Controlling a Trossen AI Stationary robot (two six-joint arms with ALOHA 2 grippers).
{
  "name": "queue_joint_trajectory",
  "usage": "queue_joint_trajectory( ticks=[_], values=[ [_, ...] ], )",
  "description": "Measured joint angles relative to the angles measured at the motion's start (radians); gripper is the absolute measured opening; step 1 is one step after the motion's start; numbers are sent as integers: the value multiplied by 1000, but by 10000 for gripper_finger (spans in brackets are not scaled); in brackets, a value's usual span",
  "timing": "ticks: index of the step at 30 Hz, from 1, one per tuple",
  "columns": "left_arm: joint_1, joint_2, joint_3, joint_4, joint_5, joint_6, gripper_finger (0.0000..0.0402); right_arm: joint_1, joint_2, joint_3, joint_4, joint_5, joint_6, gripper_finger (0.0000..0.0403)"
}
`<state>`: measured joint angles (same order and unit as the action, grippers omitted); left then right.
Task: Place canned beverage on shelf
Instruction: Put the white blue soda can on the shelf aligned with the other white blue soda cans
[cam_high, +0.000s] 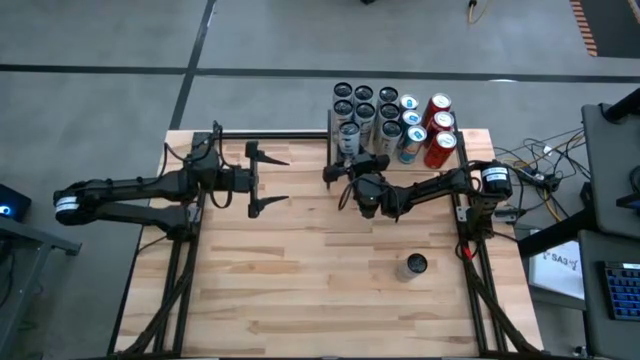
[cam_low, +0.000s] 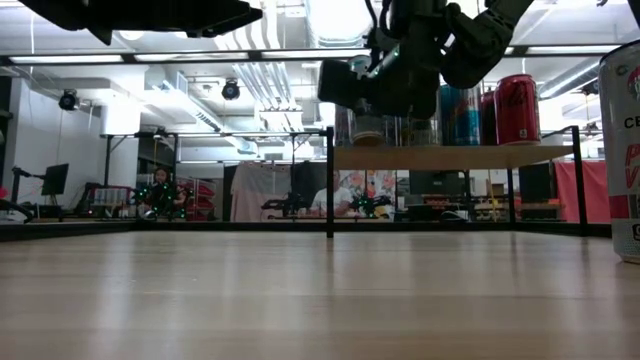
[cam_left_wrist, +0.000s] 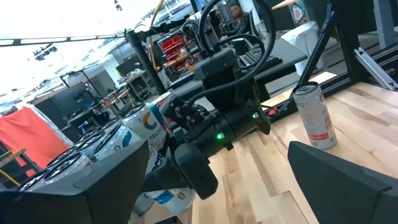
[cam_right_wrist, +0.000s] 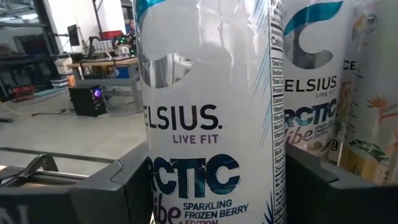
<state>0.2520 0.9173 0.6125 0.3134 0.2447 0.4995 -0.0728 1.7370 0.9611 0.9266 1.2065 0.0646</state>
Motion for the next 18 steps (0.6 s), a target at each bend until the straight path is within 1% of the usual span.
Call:
queue_joint_trajectory(
  ticks=[5,9,18],
  values=[
    [0,0,0,-1,0,-5,368,-2,0,0,-6,27,17,237],
    [0,0,0,-4,0,-8,368,-4,-1,0,-10,28,32,246],
    [0,0,0,-17,0,-8,368,-8,-2,1,-33,27,55,246]
  ],
)
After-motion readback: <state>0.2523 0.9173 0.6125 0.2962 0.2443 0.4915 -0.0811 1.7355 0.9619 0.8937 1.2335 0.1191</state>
